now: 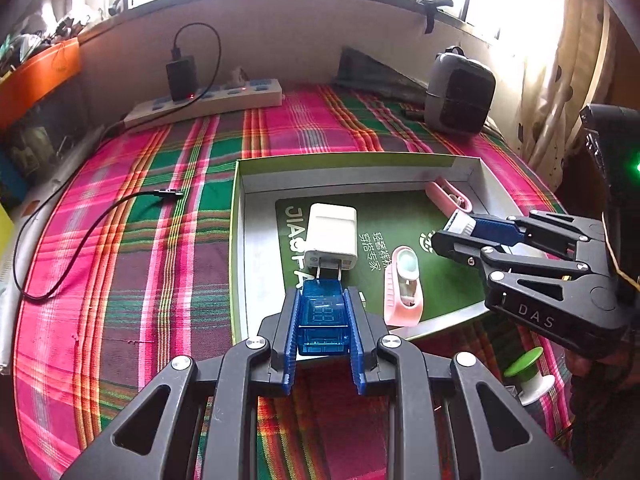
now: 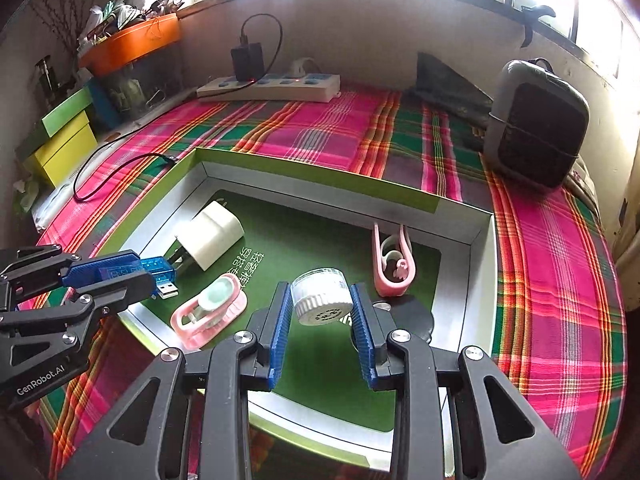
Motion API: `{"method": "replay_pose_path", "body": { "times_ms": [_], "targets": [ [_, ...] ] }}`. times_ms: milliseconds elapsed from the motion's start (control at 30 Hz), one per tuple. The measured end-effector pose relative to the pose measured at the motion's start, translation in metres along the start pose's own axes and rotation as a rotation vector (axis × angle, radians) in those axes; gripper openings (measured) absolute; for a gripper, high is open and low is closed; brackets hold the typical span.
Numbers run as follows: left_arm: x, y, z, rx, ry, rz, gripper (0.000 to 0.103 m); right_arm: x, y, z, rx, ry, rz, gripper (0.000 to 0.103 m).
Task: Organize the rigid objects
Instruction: 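Lower both held items into the tray and open both grippers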
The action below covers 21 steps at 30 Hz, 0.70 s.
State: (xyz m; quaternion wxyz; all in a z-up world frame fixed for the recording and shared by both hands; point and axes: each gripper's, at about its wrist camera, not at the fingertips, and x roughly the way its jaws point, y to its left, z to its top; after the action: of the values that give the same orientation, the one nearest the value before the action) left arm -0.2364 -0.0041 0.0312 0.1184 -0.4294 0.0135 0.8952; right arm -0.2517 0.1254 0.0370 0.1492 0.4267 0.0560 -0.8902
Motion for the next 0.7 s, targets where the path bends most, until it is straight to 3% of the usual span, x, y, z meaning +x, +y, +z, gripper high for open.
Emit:
{"method": "replay_pose_path", "body": {
  "times_ms": [300,467,700],
  "targets": [
    [0.0006,0.0006,0.0005,-0.005,0.002,-0.004,0.022,0.0034,-0.0008,-0.0019,0.016,0.006,0.000,0.031],
    [0.0012,0.0018,0.0009,-0.012,0.004,-0.010,0.029,0.0038,-0.0011,-0.0024,0.020,0.008,-0.006,0.031],
    [0.0003,0.0012,-0.0006,-0.011,-0.002,-0.021,0.037,0.0034,-0.0039,-0.0047,0.045,0.005,-0.003,0.040]
  ]
}}
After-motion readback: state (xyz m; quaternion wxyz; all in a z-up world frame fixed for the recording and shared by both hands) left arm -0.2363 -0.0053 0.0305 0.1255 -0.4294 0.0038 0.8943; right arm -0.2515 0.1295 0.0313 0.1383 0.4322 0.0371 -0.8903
